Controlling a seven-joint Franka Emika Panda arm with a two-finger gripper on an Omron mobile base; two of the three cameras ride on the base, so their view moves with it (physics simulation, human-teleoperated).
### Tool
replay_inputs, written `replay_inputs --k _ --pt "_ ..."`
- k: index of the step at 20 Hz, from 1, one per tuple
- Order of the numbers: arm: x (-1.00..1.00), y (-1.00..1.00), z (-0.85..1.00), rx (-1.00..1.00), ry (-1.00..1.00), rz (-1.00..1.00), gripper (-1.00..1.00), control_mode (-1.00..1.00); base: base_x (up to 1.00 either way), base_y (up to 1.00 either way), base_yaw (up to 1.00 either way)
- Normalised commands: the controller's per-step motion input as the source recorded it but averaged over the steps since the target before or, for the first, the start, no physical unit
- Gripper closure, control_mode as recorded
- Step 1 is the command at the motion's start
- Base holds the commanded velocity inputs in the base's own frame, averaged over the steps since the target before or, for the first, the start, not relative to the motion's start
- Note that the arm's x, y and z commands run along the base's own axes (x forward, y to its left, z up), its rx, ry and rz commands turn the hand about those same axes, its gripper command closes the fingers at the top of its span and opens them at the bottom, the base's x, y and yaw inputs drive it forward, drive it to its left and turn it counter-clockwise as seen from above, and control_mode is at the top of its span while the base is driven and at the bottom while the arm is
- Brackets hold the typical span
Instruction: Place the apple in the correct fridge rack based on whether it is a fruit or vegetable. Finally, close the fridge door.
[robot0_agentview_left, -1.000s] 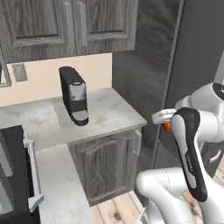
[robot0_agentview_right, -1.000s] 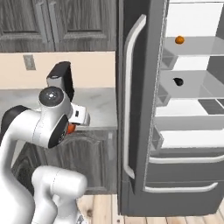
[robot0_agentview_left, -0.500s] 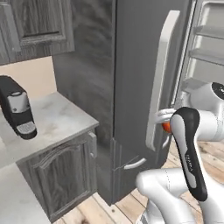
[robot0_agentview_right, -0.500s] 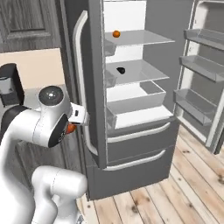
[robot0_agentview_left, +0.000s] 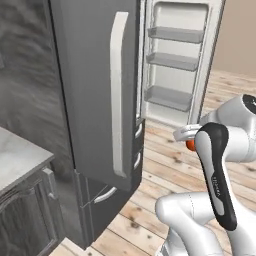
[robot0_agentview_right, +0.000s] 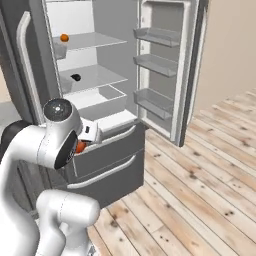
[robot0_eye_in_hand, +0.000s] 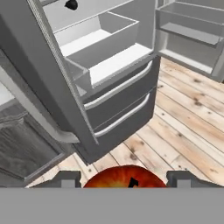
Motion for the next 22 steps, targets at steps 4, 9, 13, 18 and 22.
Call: replay_inputs --k 4,9,13,18,22 --pt "0.00 0.00 0.00 0.00 0.00 0.00 1.00 1.00 0.35 -0.50 -0.14" --pt "0.00 0.00 0.00 0.00 0.00 0.00 1.00 1.00 0.66 -0.38 0.05" --pt "0.00 0.00 0.00 0.00 0.00 0.00 1.00 1.00 0.67 -0.47 0.37" --pt "0.00 0.00 0.00 0.00 0.00 0.00 1.00 1.00 0.54 -0.45 0.69" --pt "0.00 0.00 0.00 0.00 0.00 0.00 1.00 1.00 0.24 -0.45 0.80"
